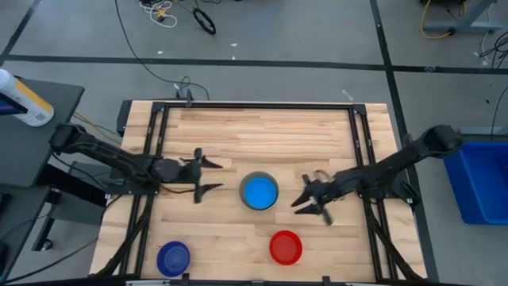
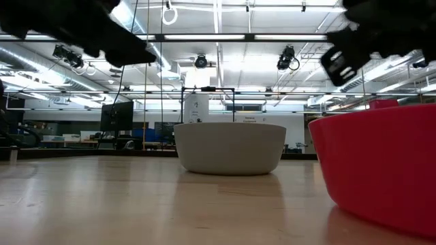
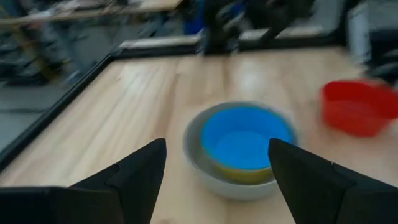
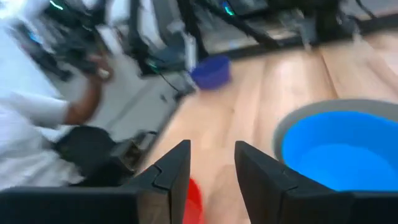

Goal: Nest bowls inside each other
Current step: Stack the red bowl on top of the light blue bowl

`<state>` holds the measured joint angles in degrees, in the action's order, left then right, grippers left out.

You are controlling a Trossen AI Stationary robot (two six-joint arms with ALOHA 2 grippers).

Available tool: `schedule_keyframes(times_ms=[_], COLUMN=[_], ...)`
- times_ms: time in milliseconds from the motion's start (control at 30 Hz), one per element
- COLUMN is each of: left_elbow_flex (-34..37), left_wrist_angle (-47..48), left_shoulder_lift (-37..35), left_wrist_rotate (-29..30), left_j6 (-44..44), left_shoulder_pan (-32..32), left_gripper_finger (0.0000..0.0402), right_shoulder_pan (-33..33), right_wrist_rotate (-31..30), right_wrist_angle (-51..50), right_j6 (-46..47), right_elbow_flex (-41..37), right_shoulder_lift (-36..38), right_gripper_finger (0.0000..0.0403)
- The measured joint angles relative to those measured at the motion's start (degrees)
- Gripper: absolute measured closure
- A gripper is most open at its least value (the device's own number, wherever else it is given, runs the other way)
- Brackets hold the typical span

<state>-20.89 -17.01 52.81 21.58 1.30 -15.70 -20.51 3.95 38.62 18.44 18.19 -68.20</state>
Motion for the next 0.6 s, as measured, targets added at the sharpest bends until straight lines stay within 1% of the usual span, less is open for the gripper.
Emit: schedule_keyframes(times_ms=[100, 167, 233, 300, 400, 500, 600], left_elbow_flex=[6.2, 9.8, 12.1, 14.0, 15.5, 16.1, 16.3], left_wrist_angle=[-4.2, -6.6, -8.9, -8.4, -9.5, -9.3, -9.6], left_shoulder_lift=[-5.9, -9.2, -11.3, -12.7, -13.6, -13.8, -13.5], left_wrist_rotate=[-2.4, -2.8, -2.7, -2.3, -1.5, -0.5, 0.6], left_j6=[0.0, 0.7, 1.3, 1.7, 2.1, 2.1, 2.4], left_shoulder_pan=[-2.1, -3.6, -4.7, -5.8, -6.9, -7.5, -7.7], left_gripper_finger=[0.0109, 0.0109, 0.0109, 0.0109, 0.0109, 0.0109, 0.0109], right_shoulder_pan=[-0.5, -0.7, -1.1, -1.8, -3.0, -4.5, -5.4], right_wrist_rotate=[-0.3, 2.0, 3.1, 3.2, 3.2, 3.9, 6.4], right_wrist_angle=[-10.5, -19.0, -25.5, -33.3, -41.4, -44.9, -44.8], right_j6=[-0.4, -0.5, -0.1, 0.7, 1.7, 2.5, 4.6], right_elbow_flex=[8.4, 13.4, 19.0, 23.0, 27.9, 30.1, 30.4], right_shoulder_lift=[-7.3, -11.3, -15.5, -17.9, -20.1, -20.3, -19.9], right_gripper_finger=[0.0265, 0.0265, 0.0265, 0.0263, 0.0256, 0.0244, 0.0231])
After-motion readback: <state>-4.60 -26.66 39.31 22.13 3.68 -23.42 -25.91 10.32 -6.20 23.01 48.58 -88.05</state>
